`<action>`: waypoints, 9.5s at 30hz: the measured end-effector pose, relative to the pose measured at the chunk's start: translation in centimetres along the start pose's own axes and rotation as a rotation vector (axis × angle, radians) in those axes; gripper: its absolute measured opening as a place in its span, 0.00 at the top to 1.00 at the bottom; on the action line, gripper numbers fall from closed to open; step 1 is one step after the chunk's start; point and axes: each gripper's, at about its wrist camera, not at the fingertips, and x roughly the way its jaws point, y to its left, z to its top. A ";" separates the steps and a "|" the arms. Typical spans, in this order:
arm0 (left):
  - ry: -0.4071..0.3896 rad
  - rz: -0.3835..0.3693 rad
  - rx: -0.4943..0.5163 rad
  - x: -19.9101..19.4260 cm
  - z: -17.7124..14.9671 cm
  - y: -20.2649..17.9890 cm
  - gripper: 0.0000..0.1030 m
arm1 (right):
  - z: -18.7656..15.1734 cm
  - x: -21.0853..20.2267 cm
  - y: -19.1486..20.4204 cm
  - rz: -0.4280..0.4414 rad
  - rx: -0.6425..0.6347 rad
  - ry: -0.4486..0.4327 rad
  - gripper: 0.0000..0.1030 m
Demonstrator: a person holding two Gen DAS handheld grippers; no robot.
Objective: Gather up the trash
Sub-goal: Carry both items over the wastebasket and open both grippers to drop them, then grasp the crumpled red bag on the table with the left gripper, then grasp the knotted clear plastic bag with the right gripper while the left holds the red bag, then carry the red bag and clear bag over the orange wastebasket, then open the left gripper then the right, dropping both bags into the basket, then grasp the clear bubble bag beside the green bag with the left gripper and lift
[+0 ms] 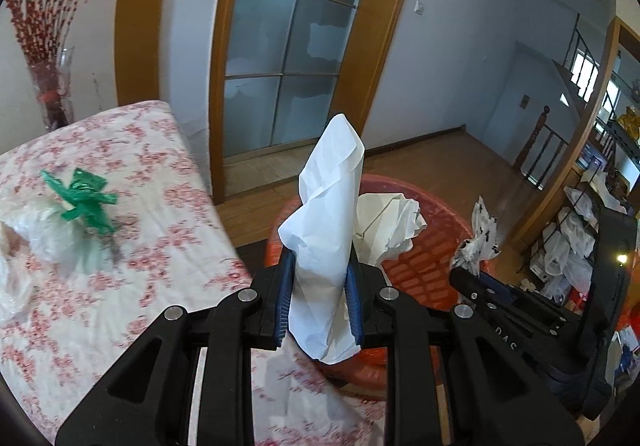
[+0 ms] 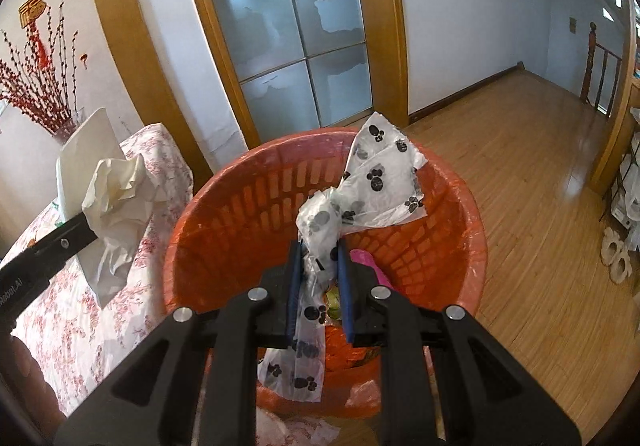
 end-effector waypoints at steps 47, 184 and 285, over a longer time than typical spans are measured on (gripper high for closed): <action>-0.015 0.524 -0.162 -7.1 -1.4 19.0 0.34 | -0.5 -0.5 4.4 0.030 -0.074 -0.007 0.36; 0.039 0.095 0.020 -4.8 -0.1 3.8 0.70 | 0.3 -9.7 3.2 0.084 -0.193 -0.160 0.96; 0.131 0.442 -0.142 -1.2 -0.6 19.8 0.59 | -1.0 -4.1 7.7 0.116 -0.238 -0.076 0.09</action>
